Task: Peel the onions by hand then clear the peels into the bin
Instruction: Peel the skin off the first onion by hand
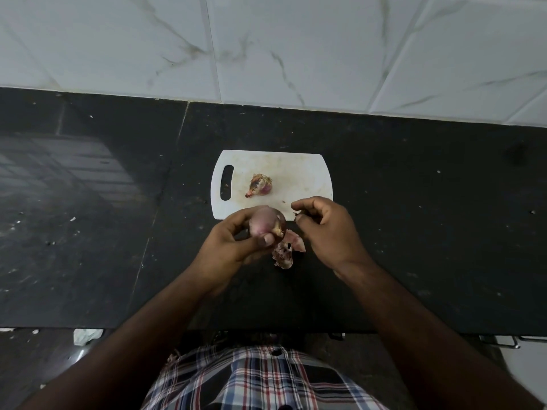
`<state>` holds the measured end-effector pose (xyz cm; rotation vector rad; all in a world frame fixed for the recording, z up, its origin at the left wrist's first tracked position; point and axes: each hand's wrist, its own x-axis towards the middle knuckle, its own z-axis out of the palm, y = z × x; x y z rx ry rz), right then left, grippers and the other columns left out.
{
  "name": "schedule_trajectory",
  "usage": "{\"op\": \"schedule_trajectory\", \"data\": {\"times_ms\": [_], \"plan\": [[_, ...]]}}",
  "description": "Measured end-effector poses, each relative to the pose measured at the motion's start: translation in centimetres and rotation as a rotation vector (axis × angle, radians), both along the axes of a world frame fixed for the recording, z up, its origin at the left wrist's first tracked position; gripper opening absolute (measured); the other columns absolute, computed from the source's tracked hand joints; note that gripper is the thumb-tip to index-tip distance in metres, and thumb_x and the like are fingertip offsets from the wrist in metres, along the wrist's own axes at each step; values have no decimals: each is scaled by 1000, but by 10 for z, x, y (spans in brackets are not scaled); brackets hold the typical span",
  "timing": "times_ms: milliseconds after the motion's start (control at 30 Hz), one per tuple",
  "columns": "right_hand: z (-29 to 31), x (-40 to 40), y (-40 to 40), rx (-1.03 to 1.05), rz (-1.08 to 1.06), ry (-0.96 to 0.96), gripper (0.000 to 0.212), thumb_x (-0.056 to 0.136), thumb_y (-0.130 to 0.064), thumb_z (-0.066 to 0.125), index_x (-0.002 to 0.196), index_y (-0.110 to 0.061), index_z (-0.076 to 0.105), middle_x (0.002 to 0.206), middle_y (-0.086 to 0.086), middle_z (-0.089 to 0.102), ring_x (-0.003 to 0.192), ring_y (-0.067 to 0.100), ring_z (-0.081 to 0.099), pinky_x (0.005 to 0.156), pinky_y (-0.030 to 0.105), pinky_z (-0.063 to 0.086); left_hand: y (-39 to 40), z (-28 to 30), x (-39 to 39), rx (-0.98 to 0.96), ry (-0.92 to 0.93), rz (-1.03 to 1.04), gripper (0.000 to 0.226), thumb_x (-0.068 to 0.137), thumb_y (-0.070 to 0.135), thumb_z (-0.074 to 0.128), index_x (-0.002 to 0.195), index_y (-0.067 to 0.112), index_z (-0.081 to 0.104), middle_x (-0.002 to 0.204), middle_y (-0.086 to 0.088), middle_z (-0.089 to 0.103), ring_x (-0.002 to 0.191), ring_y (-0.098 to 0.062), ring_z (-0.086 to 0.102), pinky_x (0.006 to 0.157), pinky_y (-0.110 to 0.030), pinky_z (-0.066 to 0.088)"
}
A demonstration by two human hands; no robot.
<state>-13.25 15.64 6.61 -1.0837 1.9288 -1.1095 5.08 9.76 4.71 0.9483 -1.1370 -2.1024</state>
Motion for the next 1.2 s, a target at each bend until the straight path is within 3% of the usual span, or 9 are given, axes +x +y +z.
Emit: {"op": "schedule_trajectory", "data": {"times_ms": [133,233,300,433,733,833,900,1033,1200], "plan": [[-8,-7,8,100,69,19,20,95,-9,62,106,-18,76,99,-9,73,82,-4,68,66,11,52,-2,-4,3,92,61,11,57,79,2,70,134,4,57,133,-23,62,115,-36,67,87,-37,59],[-7,2,10,57,108,27,24,90,-23,72,114,-21,74,105,-13,72,95,2,68,88,28,57,-2,-5,3,86,50,14,58,77,1,72,133,5,59,134,-21,61,116,-36,67,89,-39,59],[-3,11,8,-16,97,52,30,86,-29,77,115,-23,74,108,-10,71,99,4,67,90,31,57,-1,-4,2,61,25,11,59,74,1,74,131,7,61,133,-19,62,116,-33,67,90,-40,59],[0,22,4,-128,45,198,23,86,-22,77,109,-18,76,102,-4,72,96,4,65,87,26,55,1,-1,0,-1,-36,5,61,71,4,78,129,10,62,128,-14,66,114,-30,68,89,-42,60],[-7,16,2,-87,19,175,7,91,-18,65,89,-17,71,80,-6,69,77,13,66,70,43,59,0,-1,3,15,-25,-9,59,71,0,77,128,11,63,126,-17,67,112,-32,69,88,-42,60],[-4,16,5,-92,46,62,11,91,-21,69,99,-20,76,88,-10,72,84,7,69,76,37,61,-1,0,2,-29,-59,2,57,74,-1,77,128,10,62,125,-15,67,111,-31,70,85,-38,60],[-2,18,7,-119,64,115,15,89,-21,72,103,-18,77,95,-8,73,89,3,67,81,29,58,0,1,2,-89,-103,4,55,77,-4,77,128,10,63,123,-11,69,109,-27,70,84,-36,60],[-3,20,4,-138,73,247,8,90,-17,67,93,-14,74,87,-5,69,82,6,63,73,28,55,2,3,0,-219,-196,-7,51,78,0,80,125,14,65,115,-4,72,103,-20,72,80,-26,59],[-6,18,3,-88,124,359,4,91,-19,60,89,-16,60,87,-6,56,79,8,53,66,25,45,4,2,-1,-162,-140,-14,51,77,0,79,124,13,65,119,-11,70,103,-22,72,79,-29,60]]}}
